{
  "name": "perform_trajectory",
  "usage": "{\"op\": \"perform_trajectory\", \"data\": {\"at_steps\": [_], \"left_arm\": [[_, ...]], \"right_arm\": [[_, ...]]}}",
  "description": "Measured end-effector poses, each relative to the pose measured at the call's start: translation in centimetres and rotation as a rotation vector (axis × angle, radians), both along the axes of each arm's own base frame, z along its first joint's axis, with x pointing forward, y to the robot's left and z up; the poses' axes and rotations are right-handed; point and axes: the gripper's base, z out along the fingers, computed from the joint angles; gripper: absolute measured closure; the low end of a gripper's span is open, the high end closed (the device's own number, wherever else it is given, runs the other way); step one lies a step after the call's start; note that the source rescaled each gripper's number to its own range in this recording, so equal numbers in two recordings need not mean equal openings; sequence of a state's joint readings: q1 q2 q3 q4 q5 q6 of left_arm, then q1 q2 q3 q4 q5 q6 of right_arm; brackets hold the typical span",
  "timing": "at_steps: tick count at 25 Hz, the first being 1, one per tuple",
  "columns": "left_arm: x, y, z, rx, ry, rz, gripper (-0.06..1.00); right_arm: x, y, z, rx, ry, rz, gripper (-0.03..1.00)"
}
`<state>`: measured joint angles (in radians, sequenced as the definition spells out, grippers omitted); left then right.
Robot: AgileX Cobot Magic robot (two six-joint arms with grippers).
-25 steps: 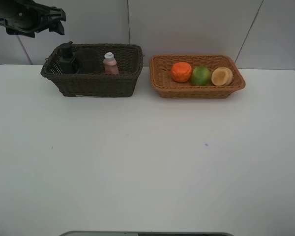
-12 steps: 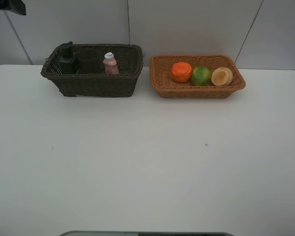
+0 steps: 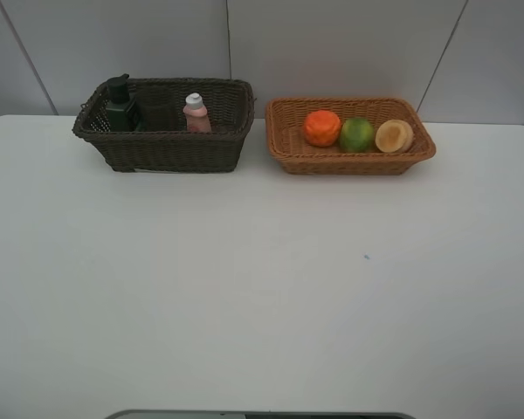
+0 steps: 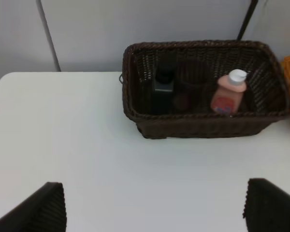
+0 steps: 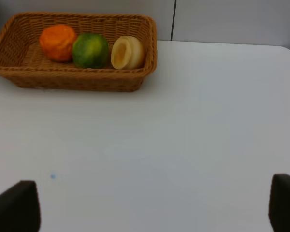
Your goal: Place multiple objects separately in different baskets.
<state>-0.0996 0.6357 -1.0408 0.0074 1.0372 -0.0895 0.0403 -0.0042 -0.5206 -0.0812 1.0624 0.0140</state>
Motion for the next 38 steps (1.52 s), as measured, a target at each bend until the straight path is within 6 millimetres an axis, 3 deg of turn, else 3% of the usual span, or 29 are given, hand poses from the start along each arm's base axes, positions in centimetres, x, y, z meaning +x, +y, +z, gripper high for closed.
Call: {"op": "perform_trajectory", "data": {"at_steps": [7, 12, 20, 25, 31, 38], "left_arm": [[-8.3, 0.8, -0.3, 0.007, -0.088, -0.016, 0.0], [-11.1, 1.0, -1.2, -0.035, -0.157, -0.008, 0.0], [-11.4, 0.6, -4.0, -0.094, -0.117, -0.024, 0.0], [-11.3, 0.6, -7.7, -0.05, -0.07, -0.037, 0.0], [-9.7, 1.4, -12.6, 0.038, -0.028, 0.028, 0.0], [-9.0, 1.4, -13.4, 0.052, -0.067, 0.036, 0.0]], "right_arm": [[0.0, 0.0, 0.0, 0.0, 0.0, 0.0, -0.03], [0.0, 0.0, 0.0, 0.0, 0.0, 0.0, -0.03], [0.0, 0.0, 0.0, 0.0, 0.0, 0.0, -0.03], [0.0, 0.0, 0.0, 0.0, 0.0, 0.0, -0.03], [0.0, 0.0, 0.0, 0.0, 0.0, 0.0, -0.03], [0.0, 0.0, 0.0, 0.0, 0.0, 0.0, -0.03]]}}
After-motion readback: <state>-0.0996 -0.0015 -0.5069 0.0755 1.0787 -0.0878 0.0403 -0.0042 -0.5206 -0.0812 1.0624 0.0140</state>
